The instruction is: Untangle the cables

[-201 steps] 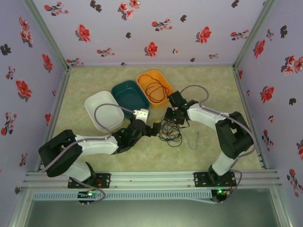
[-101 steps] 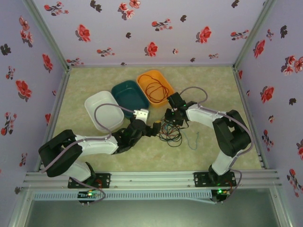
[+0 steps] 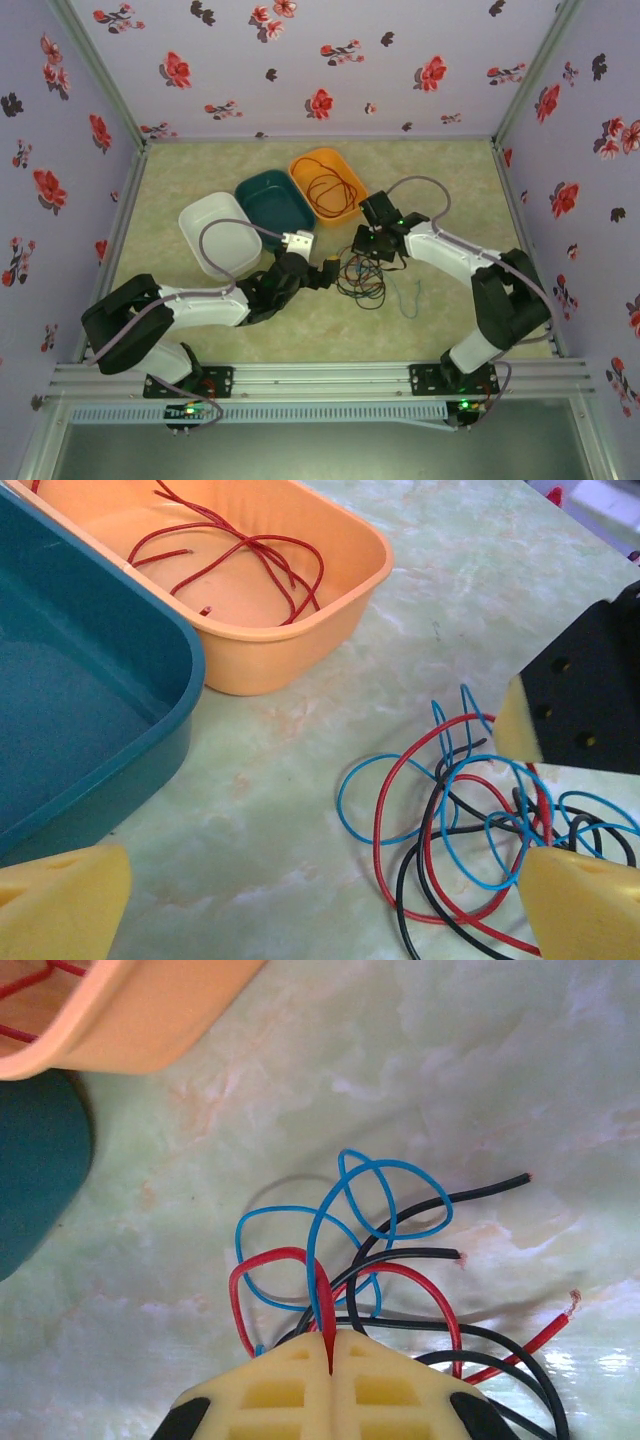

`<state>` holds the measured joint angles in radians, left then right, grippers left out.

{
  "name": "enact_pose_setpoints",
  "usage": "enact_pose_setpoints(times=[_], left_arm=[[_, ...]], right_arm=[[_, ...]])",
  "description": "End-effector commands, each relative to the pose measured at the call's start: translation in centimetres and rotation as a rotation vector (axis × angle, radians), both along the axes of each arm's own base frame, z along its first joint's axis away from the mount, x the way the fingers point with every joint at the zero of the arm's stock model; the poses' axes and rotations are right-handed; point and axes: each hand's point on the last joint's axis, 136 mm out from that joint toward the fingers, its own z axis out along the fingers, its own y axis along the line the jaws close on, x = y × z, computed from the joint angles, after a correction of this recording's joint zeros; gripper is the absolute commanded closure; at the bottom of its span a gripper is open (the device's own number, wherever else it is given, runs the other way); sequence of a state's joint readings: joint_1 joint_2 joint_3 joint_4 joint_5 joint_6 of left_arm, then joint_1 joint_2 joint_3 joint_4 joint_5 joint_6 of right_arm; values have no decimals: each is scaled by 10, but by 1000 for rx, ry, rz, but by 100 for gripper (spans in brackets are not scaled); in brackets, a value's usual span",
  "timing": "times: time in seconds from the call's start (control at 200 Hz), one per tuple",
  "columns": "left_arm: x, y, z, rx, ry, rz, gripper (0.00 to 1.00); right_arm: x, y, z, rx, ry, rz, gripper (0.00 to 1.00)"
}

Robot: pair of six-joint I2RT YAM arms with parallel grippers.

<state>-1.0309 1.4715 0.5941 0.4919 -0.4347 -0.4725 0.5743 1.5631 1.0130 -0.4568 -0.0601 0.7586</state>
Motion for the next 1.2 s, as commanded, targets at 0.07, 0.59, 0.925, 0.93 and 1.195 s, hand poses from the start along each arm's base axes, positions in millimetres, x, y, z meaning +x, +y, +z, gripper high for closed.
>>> enact_pose_setpoints(times=[0.07, 0.59, 0.925, 0.93, 1.195], left_arm=[[6, -7, 8, 21, -19, -12, 0], [21, -29, 28, 135, -73, -192, 31], [14, -50, 42, 155, -221, -449, 35], [14, -50, 42, 157, -224, -451, 35], [27, -74, 42, 188, -277, -499, 37]], right_arm=[[-1, -8, 28, -36, -71, 39, 97], [-21, -19, 132, -12, -425, 267, 100], [-36, -22, 144, -13, -464, 343, 100], [-36, -22, 144, -13, -464, 343, 100], [-39, -19, 145, 8, -456, 354, 100]])
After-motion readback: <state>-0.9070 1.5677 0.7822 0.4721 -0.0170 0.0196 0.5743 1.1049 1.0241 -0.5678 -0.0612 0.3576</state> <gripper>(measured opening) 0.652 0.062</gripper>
